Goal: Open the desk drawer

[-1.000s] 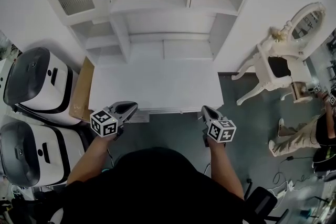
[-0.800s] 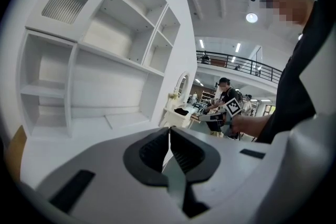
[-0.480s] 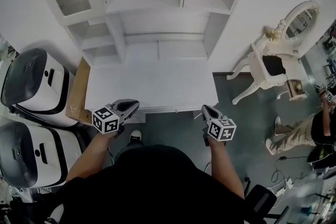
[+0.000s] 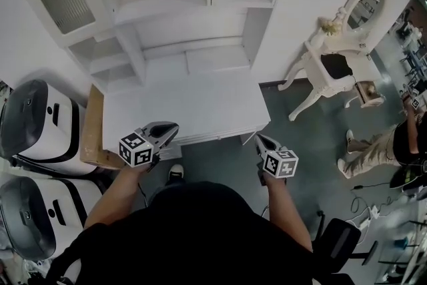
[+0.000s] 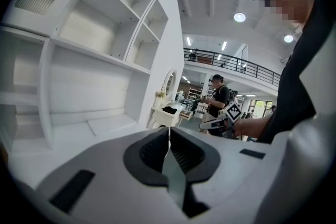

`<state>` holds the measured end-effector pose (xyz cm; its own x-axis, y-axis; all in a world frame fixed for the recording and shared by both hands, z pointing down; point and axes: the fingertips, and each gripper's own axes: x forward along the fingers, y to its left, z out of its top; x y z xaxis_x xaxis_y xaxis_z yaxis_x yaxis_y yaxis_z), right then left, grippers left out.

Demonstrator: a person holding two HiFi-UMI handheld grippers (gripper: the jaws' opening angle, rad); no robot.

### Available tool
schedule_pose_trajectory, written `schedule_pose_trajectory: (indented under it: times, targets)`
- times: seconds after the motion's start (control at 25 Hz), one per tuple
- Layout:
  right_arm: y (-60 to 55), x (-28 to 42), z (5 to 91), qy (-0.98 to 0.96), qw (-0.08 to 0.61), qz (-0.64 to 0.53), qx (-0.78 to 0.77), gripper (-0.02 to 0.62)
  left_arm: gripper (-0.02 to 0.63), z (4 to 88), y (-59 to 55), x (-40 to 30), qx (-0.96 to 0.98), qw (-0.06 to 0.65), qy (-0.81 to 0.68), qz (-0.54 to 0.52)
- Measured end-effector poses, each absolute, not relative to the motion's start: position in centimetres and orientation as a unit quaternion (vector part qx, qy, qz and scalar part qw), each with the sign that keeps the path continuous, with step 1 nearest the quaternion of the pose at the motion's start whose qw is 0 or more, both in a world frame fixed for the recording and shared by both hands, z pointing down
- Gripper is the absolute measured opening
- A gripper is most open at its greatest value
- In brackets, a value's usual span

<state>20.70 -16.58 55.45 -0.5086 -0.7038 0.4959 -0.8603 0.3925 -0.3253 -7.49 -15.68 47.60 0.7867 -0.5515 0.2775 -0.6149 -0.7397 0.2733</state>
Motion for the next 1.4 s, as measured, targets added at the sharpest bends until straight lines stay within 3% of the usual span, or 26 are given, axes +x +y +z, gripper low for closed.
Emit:
schedule_pose_trajectory:
  times: [0.4,1.24,1.4]
  targets:
    - [-17.0,18.6,59.9,-0.812,0.182,0.301,0.466,0.002,0.014,50.2,-16.0,-9.8,0.922,0.2,-0.317,0.096]
    - [-19.0,16.1,78.3,-0.776,0.292,0.357,0.43,0.003,0.014,53.6,-18.3,-14.8,0.896,0.248,-0.346,0.125]
    - [-19.2,14.3,80.7,-0.776,0.313,0.36,0.413,0.041,0.014,54.0,-18.7,-16.1,0.893,0.254,-0.349,0.13]
